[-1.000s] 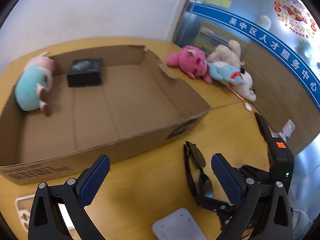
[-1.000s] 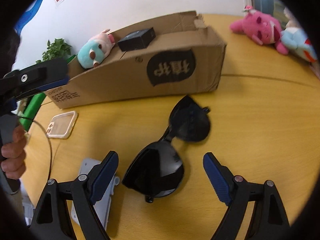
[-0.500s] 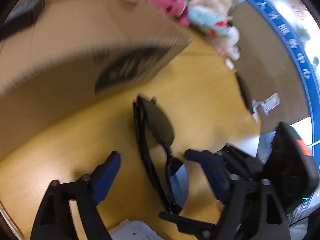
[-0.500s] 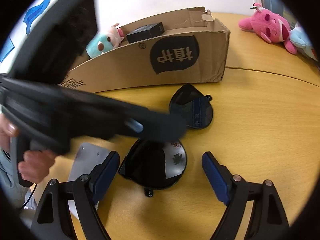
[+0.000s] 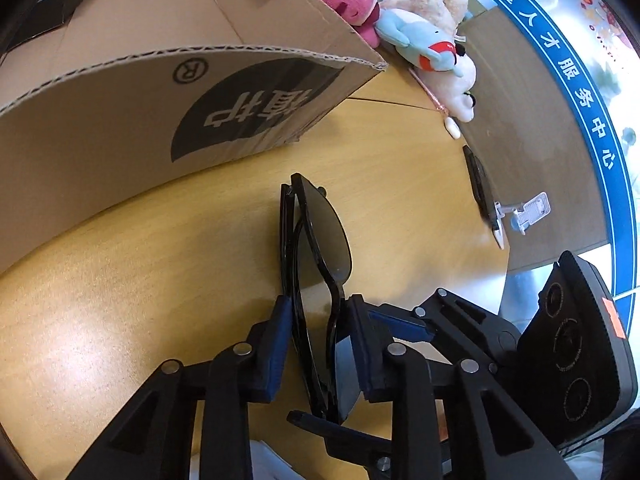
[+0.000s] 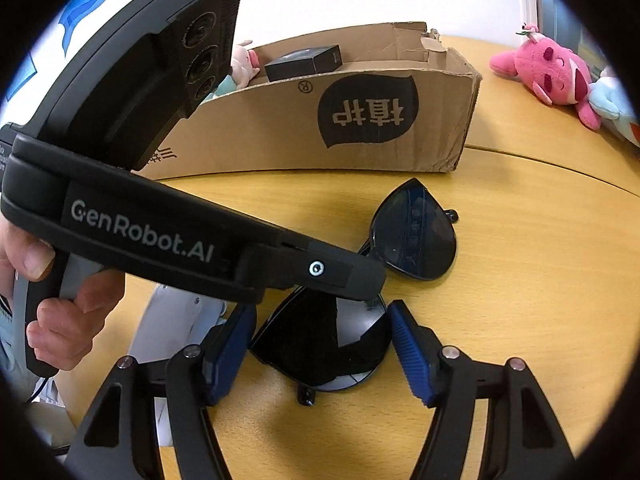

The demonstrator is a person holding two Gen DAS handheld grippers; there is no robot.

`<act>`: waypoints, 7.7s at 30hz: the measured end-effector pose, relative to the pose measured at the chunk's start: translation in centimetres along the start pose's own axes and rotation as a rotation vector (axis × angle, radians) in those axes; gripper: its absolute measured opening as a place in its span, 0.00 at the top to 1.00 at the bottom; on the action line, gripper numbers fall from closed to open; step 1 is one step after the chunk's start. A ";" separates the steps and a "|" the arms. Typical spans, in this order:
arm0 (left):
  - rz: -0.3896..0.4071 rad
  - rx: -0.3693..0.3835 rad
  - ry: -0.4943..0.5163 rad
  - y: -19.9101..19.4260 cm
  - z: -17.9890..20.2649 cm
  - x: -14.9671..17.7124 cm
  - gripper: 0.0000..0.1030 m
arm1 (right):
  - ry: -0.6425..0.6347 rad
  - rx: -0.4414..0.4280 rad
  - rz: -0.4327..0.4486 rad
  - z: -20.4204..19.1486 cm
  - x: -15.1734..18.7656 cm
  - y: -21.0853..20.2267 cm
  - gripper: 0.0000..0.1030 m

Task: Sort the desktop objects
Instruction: 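Close the left gripper on the sunglasses arm and lift them, then carry the sunglasses with the left gripper into the box and release, then withdraw the left gripper and move it to the white power bank, then close the left gripper on the white power bank and lift it, then lower the power bank with the left gripper into the box and release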

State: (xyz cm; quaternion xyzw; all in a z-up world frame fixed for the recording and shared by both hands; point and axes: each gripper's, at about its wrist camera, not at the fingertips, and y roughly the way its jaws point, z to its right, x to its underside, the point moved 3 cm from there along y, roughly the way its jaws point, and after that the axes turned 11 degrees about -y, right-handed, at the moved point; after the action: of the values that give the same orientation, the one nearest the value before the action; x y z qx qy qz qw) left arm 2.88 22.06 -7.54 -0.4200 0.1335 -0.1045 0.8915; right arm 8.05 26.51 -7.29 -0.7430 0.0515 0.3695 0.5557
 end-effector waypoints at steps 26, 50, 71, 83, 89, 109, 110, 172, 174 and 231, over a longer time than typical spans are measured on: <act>0.373 0.060 0.102 -18.3 4.4 -4.9 0.74 | -0.310 0.068 0.266 -4.1 -13.8 -8.0 0.35; 0.377 0.093 -0.036 -20.0 -2.0 -24.4 0.75 | -0.453 -0.014 0.183 4.3 -30.0 1.7 0.35; 0.141 0.016 -0.352 -5.2 -12.1 -32.3 0.89 | -0.220 -0.212 -0.249 14.7 -30.7 18.9 0.41; 0.202 -0.067 -0.314 -7.8 -10.5 -31.0 0.86 | -0.206 -0.059 -0.271 13.7 -30.4 17.3 0.39; 0.531 -0.238 -0.059 -18.3 -4.5 -24.4 0.39 | -0.117 0.160 -0.038 13.2 -27.9 8.6 0.22; 1.005 -0.672 0.096 -30.3 1.1 2.2 0.00 | -0.168 0.329 0.224 -1.1 -19.6 -5.0 0.17; 1.015 -0.668 0.095 -30.3 1.3 3.0 0.00 | -0.166 0.331 0.231 -1.4 -19.3 -5.5 0.17; 0.202 -0.060 -0.053 -7.3 -4.5 10.9 0.28 | -0.363 -0.083 -0.057 -10.2 1.0 1.9 0.19; 0.190 -0.047 -0.053 -6.9 -4.4 10.7 0.43 | -0.367 -0.081 -0.052 -10.4 0.8 2.1 0.20; 0.443 -0.206 -0.343 -24.8 -21.5 -6.7 0.67 | -0.481 -0.450 -0.312 -15.2 -27.7 17.6 0.30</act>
State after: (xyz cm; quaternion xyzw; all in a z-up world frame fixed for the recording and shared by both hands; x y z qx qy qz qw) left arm -12.33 -6.97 -0.42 -0.4805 0.0791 0.1792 0.8548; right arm -12.98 -2.53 -2.71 -0.7372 -0.2773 0.4467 0.4243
